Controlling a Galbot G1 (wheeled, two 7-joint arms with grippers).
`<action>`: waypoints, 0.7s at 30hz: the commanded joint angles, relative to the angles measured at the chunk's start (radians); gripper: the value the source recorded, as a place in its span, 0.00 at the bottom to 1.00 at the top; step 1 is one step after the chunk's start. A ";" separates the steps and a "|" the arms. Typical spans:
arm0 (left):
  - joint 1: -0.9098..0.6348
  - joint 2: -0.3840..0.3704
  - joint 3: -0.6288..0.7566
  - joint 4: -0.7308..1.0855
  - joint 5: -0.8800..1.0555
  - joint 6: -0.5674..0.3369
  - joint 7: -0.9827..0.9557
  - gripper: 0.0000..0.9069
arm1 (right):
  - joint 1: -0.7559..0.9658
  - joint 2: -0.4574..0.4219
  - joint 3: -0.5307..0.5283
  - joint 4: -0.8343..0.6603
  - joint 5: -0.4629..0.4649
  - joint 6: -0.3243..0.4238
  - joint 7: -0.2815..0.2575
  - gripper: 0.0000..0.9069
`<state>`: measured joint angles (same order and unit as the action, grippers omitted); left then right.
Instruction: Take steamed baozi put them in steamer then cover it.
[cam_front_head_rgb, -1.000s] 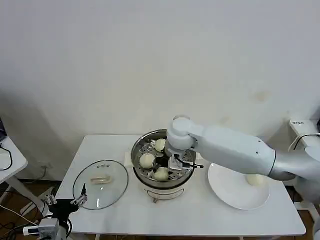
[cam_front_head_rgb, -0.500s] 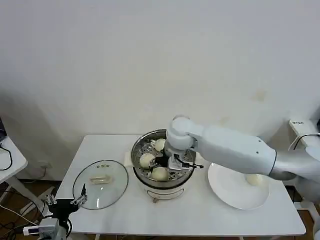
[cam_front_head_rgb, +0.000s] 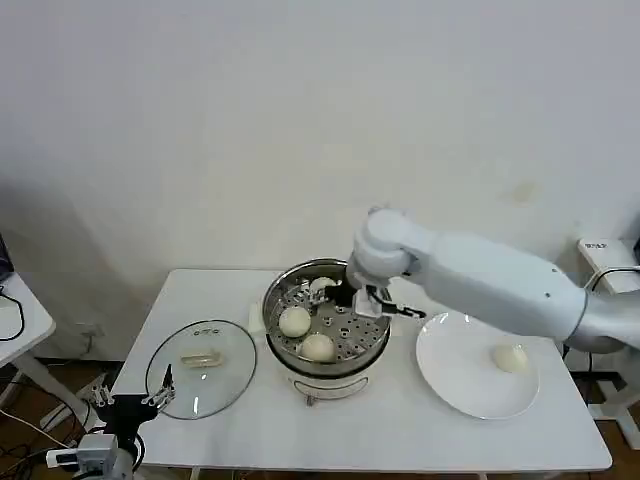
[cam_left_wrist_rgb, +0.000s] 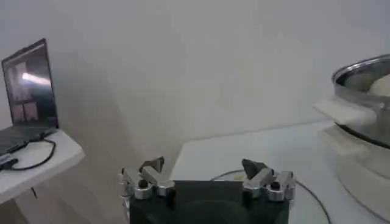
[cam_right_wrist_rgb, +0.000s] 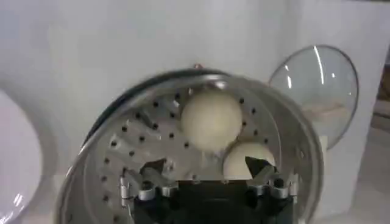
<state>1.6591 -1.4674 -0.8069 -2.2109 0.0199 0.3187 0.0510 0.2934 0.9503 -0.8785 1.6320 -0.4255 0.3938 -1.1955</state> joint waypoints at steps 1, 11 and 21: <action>0.003 0.003 0.001 -0.008 -0.002 0.000 0.000 1.00 | 0.035 -0.151 0.076 0.023 0.041 -0.061 0.025 1.00; -0.008 0.010 0.023 -0.022 -0.004 0.003 0.005 1.00 | 0.060 -0.458 0.104 -0.010 0.416 -0.289 0.081 1.00; -0.002 0.019 0.055 -0.048 -0.002 0.003 0.005 1.00 | -0.131 -0.593 0.143 -0.096 0.496 -0.589 0.050 1.00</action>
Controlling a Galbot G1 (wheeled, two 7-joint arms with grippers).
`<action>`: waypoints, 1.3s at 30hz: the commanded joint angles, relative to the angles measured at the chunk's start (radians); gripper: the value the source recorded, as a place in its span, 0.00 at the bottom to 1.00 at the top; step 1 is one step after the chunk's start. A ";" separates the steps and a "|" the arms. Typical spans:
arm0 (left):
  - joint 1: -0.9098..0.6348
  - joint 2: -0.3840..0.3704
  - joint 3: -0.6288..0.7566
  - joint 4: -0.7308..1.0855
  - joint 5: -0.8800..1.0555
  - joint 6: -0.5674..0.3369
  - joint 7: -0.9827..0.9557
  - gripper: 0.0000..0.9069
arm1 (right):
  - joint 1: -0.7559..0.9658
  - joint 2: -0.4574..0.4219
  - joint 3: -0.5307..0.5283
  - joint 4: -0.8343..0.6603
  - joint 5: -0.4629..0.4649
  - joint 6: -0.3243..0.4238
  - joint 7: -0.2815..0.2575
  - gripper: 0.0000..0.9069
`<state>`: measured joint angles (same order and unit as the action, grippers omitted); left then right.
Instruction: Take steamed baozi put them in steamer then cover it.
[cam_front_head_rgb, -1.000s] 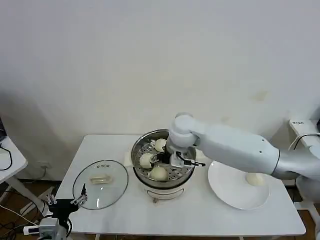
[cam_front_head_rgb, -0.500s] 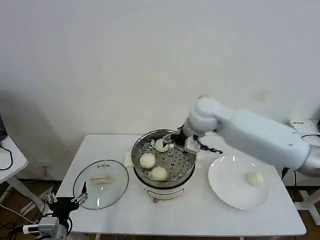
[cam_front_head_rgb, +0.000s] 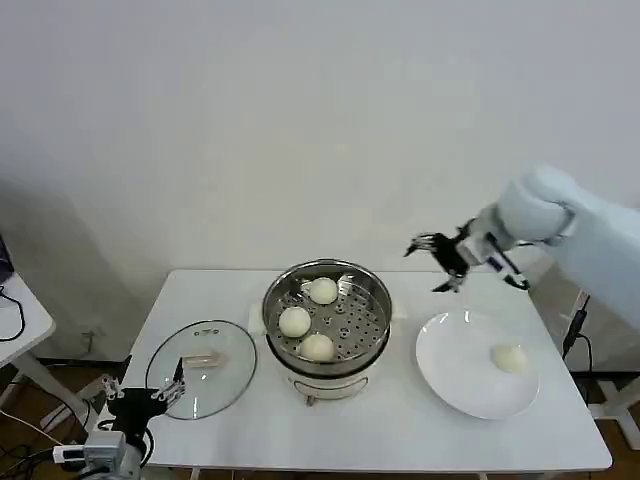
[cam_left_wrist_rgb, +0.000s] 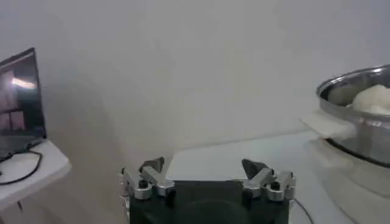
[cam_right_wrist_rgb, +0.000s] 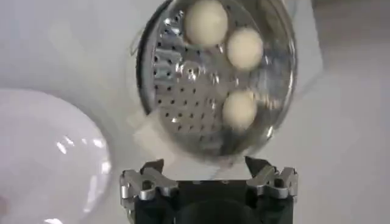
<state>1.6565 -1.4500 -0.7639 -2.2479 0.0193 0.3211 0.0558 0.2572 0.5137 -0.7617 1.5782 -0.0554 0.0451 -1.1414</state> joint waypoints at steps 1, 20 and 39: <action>0.001 0.000 0.010 -0.013 -0.001 0.000 0.000 1.00 | -0.115 -0.159 0.027 -0.043 0.120 -0.279 -0.007 1.00; 0.031 -0.019 0.007 -0.045 0.002 0.001 -0.003 1.00 | -0.347 -0.013 0.062 -0.257 -0.175 -0.293 -0.022 1.00; 0.017 -0.010 0.003 -0.014 0.008 0.005 0.002 1.00 | -0.341 0.060 0.059 -0.374 -0.204 -0.247 -0.003 1.00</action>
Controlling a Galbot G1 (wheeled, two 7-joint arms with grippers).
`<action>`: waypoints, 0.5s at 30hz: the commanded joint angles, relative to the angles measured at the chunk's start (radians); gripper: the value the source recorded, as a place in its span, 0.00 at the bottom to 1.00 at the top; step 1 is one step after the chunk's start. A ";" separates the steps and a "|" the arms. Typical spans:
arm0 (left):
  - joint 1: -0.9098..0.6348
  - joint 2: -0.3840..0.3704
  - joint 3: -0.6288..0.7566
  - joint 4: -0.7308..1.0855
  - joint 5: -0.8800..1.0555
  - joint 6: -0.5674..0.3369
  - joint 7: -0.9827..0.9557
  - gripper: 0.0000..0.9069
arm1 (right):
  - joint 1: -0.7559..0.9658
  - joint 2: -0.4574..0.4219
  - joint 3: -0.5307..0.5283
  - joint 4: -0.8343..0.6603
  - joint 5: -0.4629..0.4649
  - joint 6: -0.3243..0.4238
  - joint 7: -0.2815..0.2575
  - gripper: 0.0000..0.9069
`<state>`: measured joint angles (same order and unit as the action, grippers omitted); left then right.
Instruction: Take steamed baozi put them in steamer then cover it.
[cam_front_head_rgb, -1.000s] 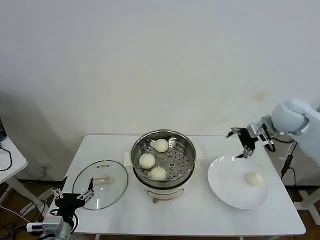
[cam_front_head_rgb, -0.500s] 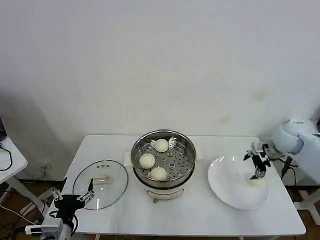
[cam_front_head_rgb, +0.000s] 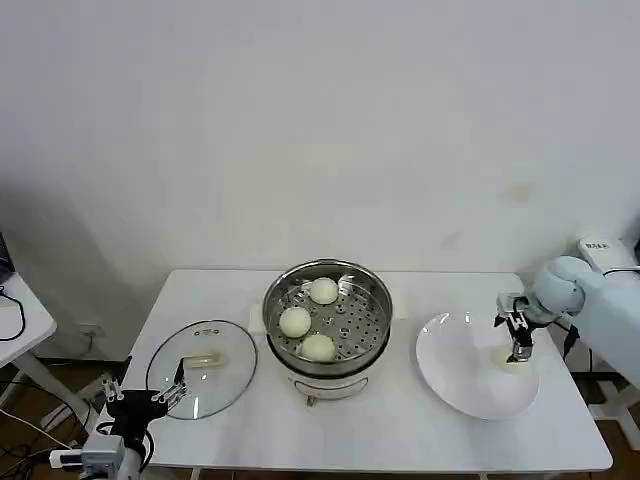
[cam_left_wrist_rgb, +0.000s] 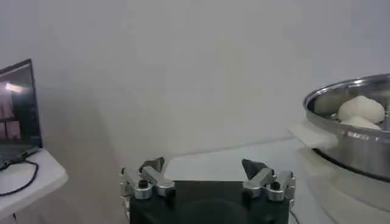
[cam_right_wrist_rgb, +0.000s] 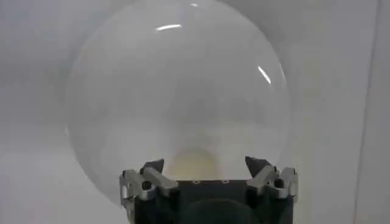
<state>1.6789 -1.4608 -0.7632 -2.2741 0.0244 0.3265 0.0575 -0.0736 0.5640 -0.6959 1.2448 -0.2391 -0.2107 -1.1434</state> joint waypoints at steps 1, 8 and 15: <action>-0.009 0.001 0.002 0.016 0.003 0.000 0.000 1.00 | -0.012 0.007 -0.005 -0.041 -0.023 0.010 -0.002 1.00; -0.010 0.005 -0.001 0.020 0.002 0.000 0.001 1.00 | -0.029 0.007 0.012 -0.060 -0.034 0.026 -0.011 1.00; -0.007 0.004 0.002 0.022 0.003 -0.001 0.000 1.00 | -0.059 0.030 0.037 -0.087 -0.045 0.038 -0.002 1.00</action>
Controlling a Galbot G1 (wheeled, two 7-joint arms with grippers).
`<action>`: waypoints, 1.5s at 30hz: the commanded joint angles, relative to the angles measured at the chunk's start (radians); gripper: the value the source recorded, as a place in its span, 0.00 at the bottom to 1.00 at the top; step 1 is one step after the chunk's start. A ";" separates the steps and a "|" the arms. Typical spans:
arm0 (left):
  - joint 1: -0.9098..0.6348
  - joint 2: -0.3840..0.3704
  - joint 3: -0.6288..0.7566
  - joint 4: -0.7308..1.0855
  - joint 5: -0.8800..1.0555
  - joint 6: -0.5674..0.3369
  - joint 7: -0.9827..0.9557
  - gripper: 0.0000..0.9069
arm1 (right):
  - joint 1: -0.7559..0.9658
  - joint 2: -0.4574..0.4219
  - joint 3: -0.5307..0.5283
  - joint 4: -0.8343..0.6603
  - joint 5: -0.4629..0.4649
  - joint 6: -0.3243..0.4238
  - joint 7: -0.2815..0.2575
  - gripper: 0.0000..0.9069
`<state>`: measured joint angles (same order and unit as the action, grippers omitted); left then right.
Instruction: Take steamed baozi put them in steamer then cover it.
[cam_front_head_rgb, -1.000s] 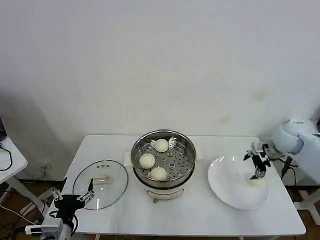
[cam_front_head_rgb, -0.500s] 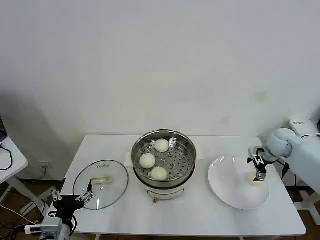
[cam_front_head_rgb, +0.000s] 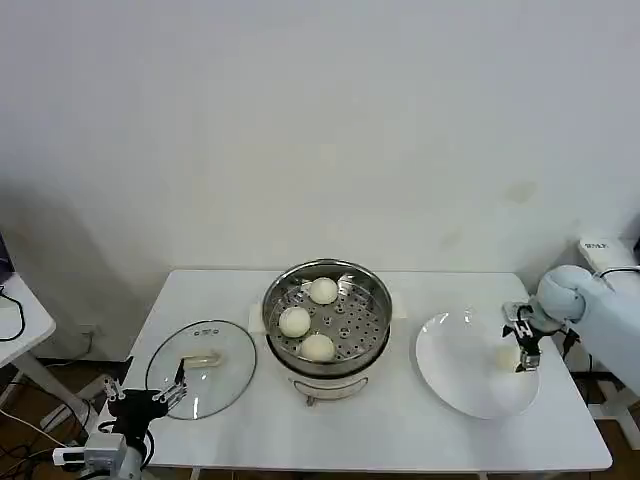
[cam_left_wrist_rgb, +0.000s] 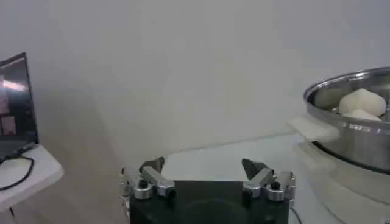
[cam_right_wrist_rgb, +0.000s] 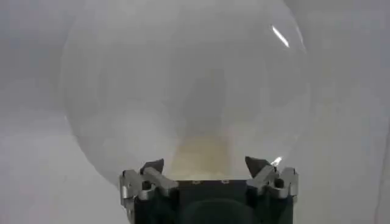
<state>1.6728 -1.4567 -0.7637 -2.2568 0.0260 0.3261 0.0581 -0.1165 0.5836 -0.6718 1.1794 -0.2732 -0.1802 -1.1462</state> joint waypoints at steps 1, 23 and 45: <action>-0.001 -0.002 0.002 0.006 0.001 0.000 -0.001 1.00 | -0.019 0.011 0.013 -0.023 -0.011 0.009 -0.001 1.00; -0.006 -0.007 0.009 0.029 0.013 -0.004 -0.004 1.00 | -0.042 0.068 0.073 -0.155 -0.080 0.063 -0.002 1.00; -0.029 -0.004 0.004 0.054 0.013 -0.002 0.001 1.00 | -0.051 0.095 0.095 -0.177 -0.066 0.076 0.006 0.60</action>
<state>1.6515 -1.4608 -0.7611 -2.2100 0.0386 0.3231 0.0583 -0.1737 0.6766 -0.5784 1.0094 -0.3458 -0.1061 -1.1417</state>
